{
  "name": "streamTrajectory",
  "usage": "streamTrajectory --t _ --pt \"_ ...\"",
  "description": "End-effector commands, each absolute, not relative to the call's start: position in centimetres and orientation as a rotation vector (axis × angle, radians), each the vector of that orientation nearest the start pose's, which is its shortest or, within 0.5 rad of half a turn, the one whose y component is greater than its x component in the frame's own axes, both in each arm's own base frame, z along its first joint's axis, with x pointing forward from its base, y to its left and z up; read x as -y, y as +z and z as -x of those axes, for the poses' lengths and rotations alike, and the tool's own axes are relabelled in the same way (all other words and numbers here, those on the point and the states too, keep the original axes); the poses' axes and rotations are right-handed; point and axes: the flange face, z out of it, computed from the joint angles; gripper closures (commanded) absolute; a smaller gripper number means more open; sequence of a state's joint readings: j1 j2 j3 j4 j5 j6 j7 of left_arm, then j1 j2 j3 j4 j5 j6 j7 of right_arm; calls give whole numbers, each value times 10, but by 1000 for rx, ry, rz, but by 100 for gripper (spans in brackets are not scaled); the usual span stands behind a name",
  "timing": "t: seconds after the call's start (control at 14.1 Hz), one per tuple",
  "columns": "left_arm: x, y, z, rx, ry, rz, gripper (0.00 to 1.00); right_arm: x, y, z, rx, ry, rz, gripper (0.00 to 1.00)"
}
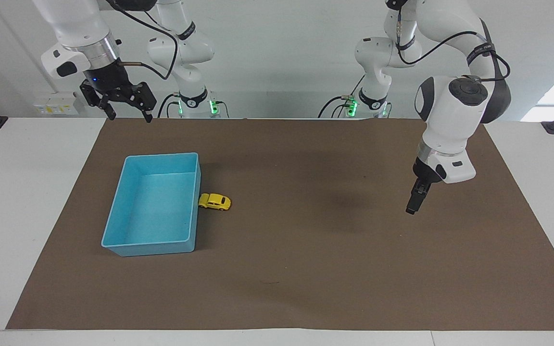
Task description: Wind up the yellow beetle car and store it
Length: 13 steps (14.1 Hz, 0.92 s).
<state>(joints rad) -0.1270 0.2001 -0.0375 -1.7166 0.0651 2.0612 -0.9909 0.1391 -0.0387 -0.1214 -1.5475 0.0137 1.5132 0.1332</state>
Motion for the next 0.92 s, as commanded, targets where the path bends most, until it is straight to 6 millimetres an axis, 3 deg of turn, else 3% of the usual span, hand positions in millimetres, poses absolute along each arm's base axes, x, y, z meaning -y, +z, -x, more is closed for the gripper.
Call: streamTrajectory --t 0.0,0.28,0.49,0.71,0.85 --pt "79 490 -617 1061 -193 2985 0 -11 655 -536 -124 -2 3113 0" --pt "51 498 -614 769 -171 3064 0 -14 656 -535 -69 0 3115 0" --pt "28 507 -607 504 -126 3117 0 -15 656 -535 71 -4 3115 0" --pt "24 519 -596 156 -65 3141 0 -21 656 -535 288 -6 3104 0" --pt "25 531 -590 25 -60 3140 0 -30 656 -534 419 -10 3092 0"
